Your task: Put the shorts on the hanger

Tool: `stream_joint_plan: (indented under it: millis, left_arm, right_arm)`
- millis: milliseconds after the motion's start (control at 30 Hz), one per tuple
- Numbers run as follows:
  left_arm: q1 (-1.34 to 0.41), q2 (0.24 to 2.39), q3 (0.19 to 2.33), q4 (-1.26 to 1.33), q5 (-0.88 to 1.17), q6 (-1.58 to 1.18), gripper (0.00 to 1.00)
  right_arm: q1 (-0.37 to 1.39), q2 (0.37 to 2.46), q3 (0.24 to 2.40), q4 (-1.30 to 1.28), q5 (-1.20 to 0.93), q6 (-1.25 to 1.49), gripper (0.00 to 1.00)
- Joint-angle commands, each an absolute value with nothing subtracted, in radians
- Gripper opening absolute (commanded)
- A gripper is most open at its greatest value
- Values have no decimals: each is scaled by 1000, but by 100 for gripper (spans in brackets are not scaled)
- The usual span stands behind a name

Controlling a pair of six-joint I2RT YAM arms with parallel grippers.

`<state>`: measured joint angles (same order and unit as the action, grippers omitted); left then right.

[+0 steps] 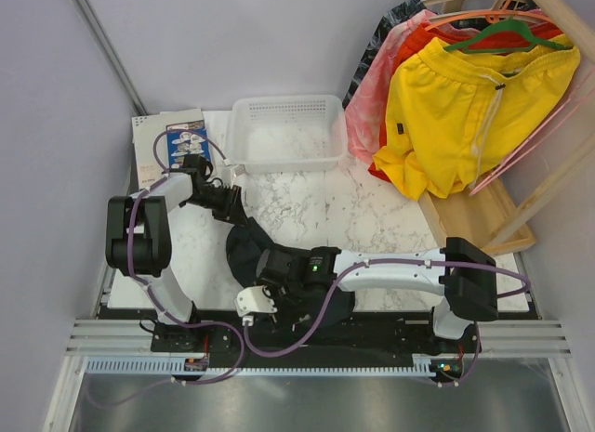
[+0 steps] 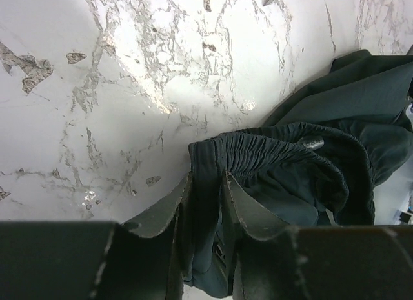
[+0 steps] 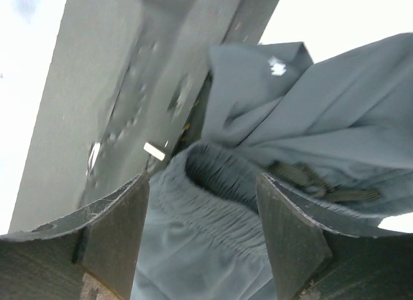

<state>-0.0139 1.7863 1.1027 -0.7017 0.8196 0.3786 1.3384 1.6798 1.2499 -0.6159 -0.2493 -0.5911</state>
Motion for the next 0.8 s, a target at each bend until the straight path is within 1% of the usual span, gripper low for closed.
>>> stream_joint_plan:
  millis: [0, 67, 100, 133, 167, 200, 233, 300, 367, 400, 500, 633, 767]
  left_arm:
    - [-3, 1792, 1143, -718, 862, 396, 29]
    - [-2, 1798, 1144, -721, 870, 405, 29]
    - [-2, 1798, 1144, -722, 874, 406, 29]
    - [-2, 1796, 1143, -724, 880, 411, 29]
    - [-2, 1793, 1143, -727, 884, 419, 29]
    - [26, 1790, 1140, -733, 887, 428, 29]
    - [31, 1775, 1137, -744, 903, 452, 30]
    - [49, 1755, 1126, -758, 914, 480, 32]
    - [64, 1706, 1115, -807, 951, 573, 34]
    - [78, 1678, 1092, -821, 957, 615, 34]
    - [97, 1560, 1013, -882, 969, 809, 34]
    - [97, 1451, 931, -1038, 931, 1191, 34]
    - [98, 1399, 893, -1104, 879, 1347, 36]
  right_arm:
    - [1341, 1664, 1247, -709, -265, -676, 73]
    - [1339, 1648, 1221, -736, -250, -686, 65]
    - [1338, 1646, 1212, -744, -239, -687, 52]
    - [1338, 1638, 1195, -749, -230, -689, 43]
    - [1339, 1635, 1189, -761, -219, -689, 32]
    - [1336, 1629, 1183, -768, -187, -692, 4]
    - [1333, 1609, 1172, -772, -167, -687, 0]
    - [1303, 1571, 1158, -770, -129, -681, 0]
    - [1260, 1510, 1147, -767, -115, -651, 0]
    - [1202, 1488, 1147, -770, -117, -641, 0]
    - [1085, 1389, 1141, -775, -98, -644, 0]
    - [974, 1335, 1121, -782, -61, -660, 0]
    - [922, 1322, 1123, -781, -32, -652, 0]
